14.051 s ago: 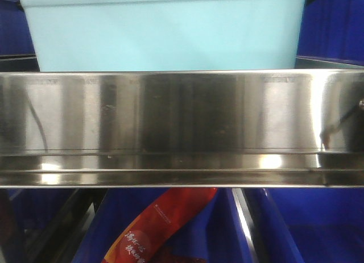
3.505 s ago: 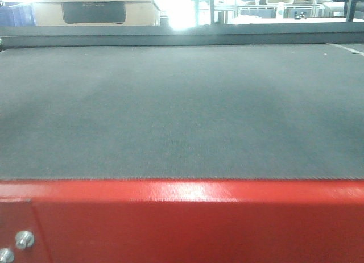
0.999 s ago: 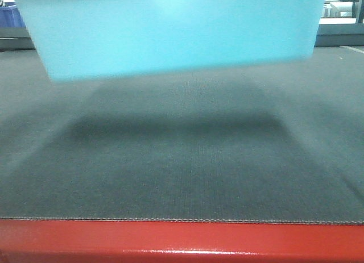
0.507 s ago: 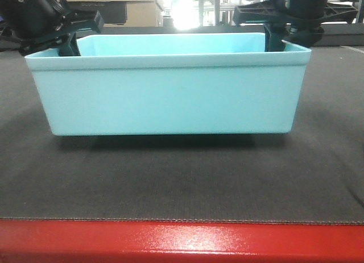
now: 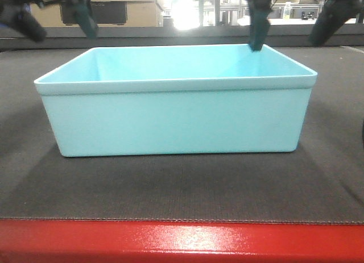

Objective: Fetch blue bin and place on conveyor start
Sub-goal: 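Open both grippers and lift them away from the bin rim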

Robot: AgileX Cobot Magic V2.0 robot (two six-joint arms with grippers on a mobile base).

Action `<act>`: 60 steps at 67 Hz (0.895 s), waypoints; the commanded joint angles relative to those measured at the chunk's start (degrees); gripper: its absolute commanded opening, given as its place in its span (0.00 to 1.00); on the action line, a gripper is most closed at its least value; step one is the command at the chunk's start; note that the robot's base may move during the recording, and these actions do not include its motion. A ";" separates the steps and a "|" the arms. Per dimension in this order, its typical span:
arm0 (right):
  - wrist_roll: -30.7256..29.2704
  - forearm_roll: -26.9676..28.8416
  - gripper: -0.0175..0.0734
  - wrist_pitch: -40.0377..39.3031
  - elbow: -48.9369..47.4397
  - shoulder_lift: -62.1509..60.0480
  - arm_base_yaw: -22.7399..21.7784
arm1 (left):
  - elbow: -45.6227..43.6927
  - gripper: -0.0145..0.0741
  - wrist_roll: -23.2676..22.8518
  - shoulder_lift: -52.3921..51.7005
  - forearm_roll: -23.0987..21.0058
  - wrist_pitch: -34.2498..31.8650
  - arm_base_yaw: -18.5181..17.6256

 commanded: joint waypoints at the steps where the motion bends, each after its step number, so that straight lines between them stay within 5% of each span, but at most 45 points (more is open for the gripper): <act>1: -0.50 -0.85 0.70 0.75 -0.09 -3.53 -1.87 | -0.72 0.58 -0.03 -3.66 0.46 2.11 0.92; 19: -0.50 -1.67 0.12 3.86 0.66 -9.93 -8.90 | 4.48 0.04 -0.03 -11.16 0.46 5.19 7.77; 24: -0.50 -2.70 0.01 2.32 3.33 -11.90 -9.78 | 8.13 0.04 -0.03 -12.90 0.46 4.21 9.45; 60: -0.50 -4.12 0.02 -22.28 44.92 -35.65 -11.07 | 40.17 0.04 2.16 -36.59 0.46 -10.48 11.61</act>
